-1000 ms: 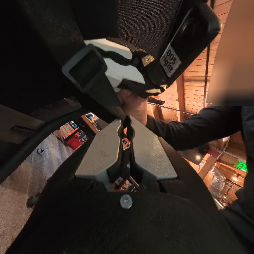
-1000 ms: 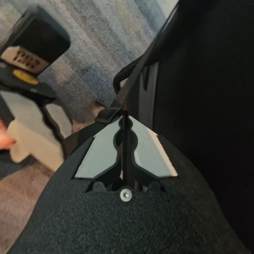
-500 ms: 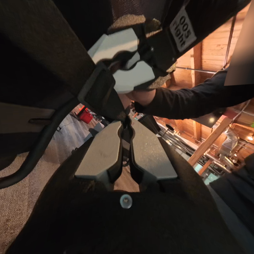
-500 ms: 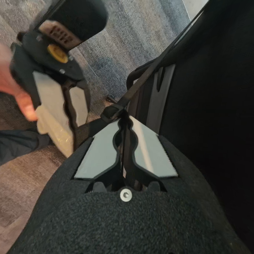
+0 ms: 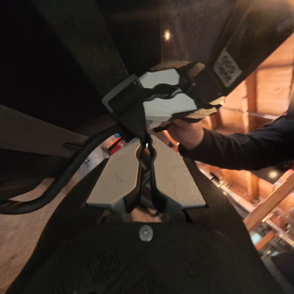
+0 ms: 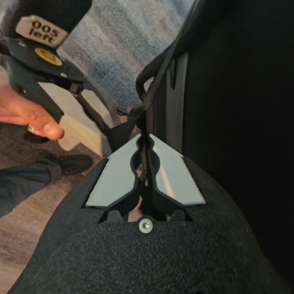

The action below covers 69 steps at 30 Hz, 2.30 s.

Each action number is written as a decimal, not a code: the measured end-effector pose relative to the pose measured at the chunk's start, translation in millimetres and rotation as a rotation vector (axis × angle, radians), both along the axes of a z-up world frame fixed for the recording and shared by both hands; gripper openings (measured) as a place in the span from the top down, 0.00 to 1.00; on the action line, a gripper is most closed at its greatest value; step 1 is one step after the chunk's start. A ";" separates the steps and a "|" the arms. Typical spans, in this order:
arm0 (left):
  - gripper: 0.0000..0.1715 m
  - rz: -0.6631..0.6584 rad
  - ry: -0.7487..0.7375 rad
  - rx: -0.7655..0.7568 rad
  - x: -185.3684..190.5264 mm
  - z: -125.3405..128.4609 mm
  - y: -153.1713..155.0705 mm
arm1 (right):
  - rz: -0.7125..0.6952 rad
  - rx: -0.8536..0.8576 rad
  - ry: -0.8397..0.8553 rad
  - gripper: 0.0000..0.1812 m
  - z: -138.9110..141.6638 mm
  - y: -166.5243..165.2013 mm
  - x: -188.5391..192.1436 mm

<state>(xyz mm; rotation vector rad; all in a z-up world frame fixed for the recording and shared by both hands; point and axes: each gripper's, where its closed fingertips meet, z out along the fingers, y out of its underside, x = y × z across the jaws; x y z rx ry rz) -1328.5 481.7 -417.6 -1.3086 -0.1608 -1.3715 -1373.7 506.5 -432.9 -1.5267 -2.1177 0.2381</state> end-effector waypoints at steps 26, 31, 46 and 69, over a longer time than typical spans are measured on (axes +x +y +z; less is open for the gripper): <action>0.68 0.162 1.982 0.313 -105.6 -22.5 87.0 | -0.716 -0.456 0.813 0.83 -28.6 -24.1 -5.7; 0.63 0.185 1.969 0.494 -85.8 9.3 87.8 | -0.706 -0.444 0.784 0.83 -31.7 -18.3 -9.3; 1.00 -0.484 1.757 0.127 -82.8 -27.3 18.6 | -0.662 -0.438 0.886 0.83 6.1 -33.3 1.4; 1.00 -0.964 1.466 0.305 -71.7 5.1 -57.6 | -0.439 -0.696 1.074 0.90 34.7 -52.0 -3.8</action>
